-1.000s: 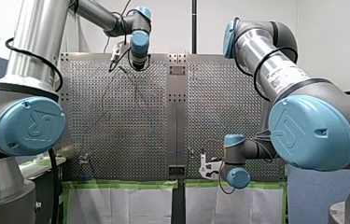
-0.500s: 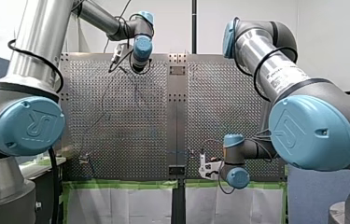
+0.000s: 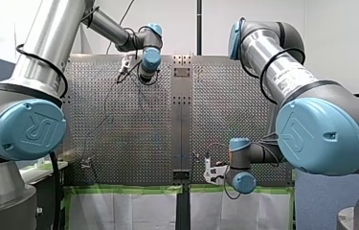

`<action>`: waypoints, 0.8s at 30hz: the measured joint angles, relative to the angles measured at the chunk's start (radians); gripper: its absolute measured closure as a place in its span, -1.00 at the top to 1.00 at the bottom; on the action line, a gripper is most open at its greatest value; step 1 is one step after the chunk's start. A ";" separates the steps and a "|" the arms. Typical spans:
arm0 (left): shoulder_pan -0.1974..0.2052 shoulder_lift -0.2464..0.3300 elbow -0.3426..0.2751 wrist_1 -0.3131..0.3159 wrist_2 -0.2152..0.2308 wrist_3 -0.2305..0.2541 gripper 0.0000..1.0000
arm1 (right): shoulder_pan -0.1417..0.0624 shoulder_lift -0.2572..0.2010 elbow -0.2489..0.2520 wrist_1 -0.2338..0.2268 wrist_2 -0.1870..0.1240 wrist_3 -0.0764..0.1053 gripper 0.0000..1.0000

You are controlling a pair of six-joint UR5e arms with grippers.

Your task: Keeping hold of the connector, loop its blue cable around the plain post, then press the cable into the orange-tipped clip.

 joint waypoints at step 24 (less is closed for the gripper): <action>0.008 -0.074 0.115 0.029 -0.159 0.015 1.00 | 0.001 0.000 0.000 0.001 0.000 -0.003 -1.00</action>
